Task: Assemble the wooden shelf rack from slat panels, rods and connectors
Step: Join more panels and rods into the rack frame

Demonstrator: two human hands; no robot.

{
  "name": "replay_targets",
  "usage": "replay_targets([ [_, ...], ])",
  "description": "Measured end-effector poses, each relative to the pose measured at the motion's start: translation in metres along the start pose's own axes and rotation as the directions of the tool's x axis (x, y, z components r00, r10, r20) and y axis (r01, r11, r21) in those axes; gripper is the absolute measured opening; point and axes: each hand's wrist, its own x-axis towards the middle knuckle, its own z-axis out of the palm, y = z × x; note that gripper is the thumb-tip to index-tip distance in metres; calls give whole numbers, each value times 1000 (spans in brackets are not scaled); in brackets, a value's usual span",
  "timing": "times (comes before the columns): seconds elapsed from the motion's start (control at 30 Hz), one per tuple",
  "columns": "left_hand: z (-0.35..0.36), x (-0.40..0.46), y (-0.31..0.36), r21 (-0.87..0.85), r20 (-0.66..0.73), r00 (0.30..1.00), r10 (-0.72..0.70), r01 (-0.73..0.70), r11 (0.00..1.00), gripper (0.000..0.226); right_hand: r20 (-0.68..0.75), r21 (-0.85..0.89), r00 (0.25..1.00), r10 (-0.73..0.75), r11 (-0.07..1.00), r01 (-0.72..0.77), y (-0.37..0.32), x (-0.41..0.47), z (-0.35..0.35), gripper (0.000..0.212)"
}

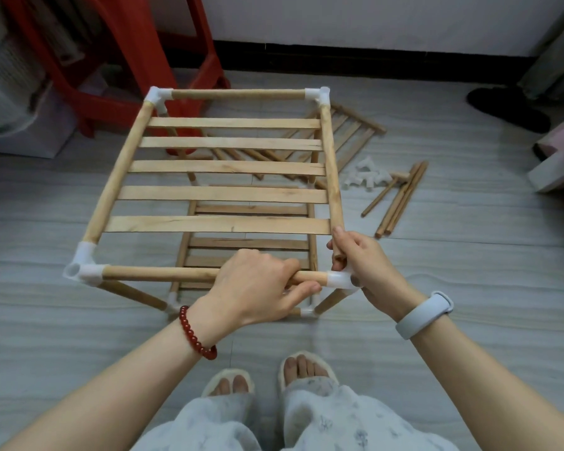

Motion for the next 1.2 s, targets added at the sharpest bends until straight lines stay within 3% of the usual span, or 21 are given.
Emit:
replay_targets([
  [0.17, -1, -3, 0, 10, 31, 999, 18, -19, 1000, 49, -68, 29, 994, 86, 996, -84, 0, 4, 8, 43],
  [0.33, -2, -9, 7, 16, 47, 998, 30, -31, 999, 53, 57, 382, 984, 166, 907, -175, -8, 4, 14, 54],
  [0.67, 7, -6, 5, 79, 119, 992, 51, -61, 995, 59, 6, 471, 995, 97, 878, -88, -2, 10, 20, 58],
  [0.83, 5, -1, 7, 6, 103, 994, 44, -45, 999, 57, -5, 340, 999, 47, 939, -42, -5, 12, 20, 39],
  [0.97, 12, 15, 23, -58, 115, 993, 14, -8, 998, 65, 118, 296, 989, 87, 948, -119, -9, 12, 3, 30],
  [1.2, 1, 18, 35, 100, 36, 997, 62, -65, 993, 54, 287, 134, 951, 120, 977, -164, -15, 19, -18, 29],
])
